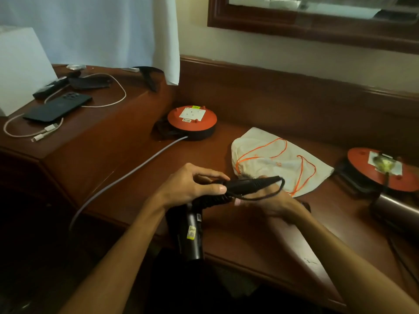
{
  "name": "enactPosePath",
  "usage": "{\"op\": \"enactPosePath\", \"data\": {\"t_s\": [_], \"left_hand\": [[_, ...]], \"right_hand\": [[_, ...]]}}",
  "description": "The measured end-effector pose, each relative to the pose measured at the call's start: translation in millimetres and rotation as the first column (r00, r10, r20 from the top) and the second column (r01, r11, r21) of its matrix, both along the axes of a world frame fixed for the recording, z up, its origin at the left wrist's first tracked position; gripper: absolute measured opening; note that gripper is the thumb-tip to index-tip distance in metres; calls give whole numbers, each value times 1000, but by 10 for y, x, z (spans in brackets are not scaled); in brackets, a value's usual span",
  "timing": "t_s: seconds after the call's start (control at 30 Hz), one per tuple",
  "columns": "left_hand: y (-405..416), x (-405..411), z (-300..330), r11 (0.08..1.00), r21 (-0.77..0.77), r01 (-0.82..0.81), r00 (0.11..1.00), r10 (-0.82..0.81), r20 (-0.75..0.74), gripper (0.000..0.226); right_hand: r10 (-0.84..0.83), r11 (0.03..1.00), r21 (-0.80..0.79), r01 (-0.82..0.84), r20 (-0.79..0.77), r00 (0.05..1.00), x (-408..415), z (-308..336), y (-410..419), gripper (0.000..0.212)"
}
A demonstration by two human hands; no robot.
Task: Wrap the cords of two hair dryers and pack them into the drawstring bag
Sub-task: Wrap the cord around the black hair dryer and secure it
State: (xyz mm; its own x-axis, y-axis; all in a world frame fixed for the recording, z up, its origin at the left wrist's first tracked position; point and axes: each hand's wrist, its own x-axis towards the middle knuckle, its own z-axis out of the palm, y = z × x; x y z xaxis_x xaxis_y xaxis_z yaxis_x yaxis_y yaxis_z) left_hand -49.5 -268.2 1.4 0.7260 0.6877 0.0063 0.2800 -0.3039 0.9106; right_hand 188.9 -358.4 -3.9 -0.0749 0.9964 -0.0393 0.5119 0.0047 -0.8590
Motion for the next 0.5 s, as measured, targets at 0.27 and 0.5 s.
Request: {"op": "enactPosePath", "data": {"t_s": [0.27, 0.5], "left_hand": [[-159, 92, 71, 972, 211, 98, 933, -17, -359, 45], [-260, 205, 39, 900, 418, 123, 879, 97, -467, 56]], "right_hand": [[303, 949, -197, -246, 364, 880, 95, 335, 371, 8], [275, 959, -171, -228, 356, 893, -149, 593, 369, 23]]}}
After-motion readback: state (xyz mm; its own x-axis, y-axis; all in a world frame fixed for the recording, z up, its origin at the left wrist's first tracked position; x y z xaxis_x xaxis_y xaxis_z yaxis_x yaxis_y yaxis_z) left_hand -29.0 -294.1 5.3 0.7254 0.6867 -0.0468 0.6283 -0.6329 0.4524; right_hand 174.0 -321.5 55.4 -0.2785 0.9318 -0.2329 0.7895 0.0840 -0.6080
